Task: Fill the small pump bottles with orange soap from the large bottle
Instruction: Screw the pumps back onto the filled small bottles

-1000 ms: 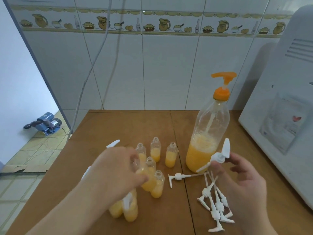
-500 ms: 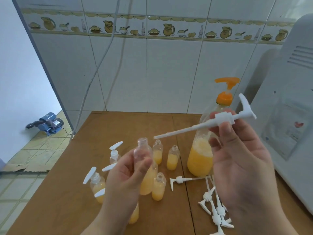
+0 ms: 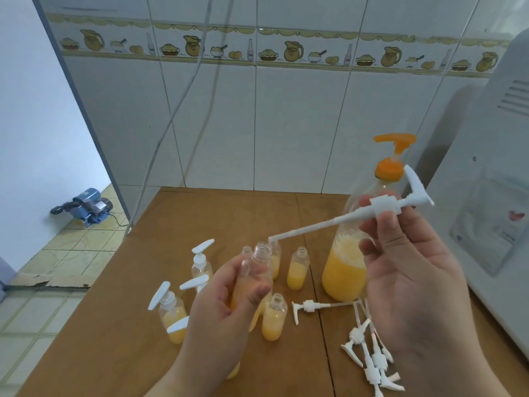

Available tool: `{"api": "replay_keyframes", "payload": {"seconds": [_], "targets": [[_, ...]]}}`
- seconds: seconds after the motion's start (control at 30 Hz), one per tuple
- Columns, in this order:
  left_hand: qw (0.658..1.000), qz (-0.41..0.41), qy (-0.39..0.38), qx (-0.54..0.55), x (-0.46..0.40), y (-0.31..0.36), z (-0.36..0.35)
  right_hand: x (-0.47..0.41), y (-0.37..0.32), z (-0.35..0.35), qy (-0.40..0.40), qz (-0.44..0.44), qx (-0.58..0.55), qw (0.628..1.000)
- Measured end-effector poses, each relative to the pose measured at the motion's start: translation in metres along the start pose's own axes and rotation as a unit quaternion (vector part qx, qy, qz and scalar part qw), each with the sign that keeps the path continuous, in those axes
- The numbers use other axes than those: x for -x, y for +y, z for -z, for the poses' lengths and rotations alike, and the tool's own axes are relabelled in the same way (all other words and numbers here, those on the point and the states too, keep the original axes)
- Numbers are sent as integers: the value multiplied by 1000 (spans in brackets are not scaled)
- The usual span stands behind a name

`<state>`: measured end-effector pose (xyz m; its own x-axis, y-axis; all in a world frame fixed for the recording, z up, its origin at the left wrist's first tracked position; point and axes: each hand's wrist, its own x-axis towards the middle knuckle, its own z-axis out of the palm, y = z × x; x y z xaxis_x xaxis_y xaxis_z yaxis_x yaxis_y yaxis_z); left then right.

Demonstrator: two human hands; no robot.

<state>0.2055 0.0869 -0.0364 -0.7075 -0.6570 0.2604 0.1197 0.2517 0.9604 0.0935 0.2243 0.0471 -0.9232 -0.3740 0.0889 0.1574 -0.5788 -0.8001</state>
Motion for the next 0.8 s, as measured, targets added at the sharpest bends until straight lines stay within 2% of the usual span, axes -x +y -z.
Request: {"api": "replay_keyframes", "payload": {"seconds": [0.23, 0.33, 0.43, 0.57, 0.63, 0.73, 0.8], "targets": [[995, -36, 3, -89, 0, 3, 0, 0, 1, -1, -10, -15, 75, 997], [986, -53, -18, -154, 1, 2, 0, -1, 3, 1, -80, -47, 160, 983], [991, -52, -41, -115, 1, 3, -5, 2, 18, -2, -148, -90, 260, 950], [994, -37, -85, -65, 4, 4, -12, 5, 39, 0, -127, -112, 304, 937], [994, -21, -96, -49, 4, 6, -13, 2, 39, 0, -138, -128, 293, 937], [995, 14, -100, -24, 2, 8, -12, -1, 32, -1, -153, -162, 199, 954], [994, 24, -104, -11, 1, 7, -12, -3, 32, -2, -155, -141, 226, 951]]}}
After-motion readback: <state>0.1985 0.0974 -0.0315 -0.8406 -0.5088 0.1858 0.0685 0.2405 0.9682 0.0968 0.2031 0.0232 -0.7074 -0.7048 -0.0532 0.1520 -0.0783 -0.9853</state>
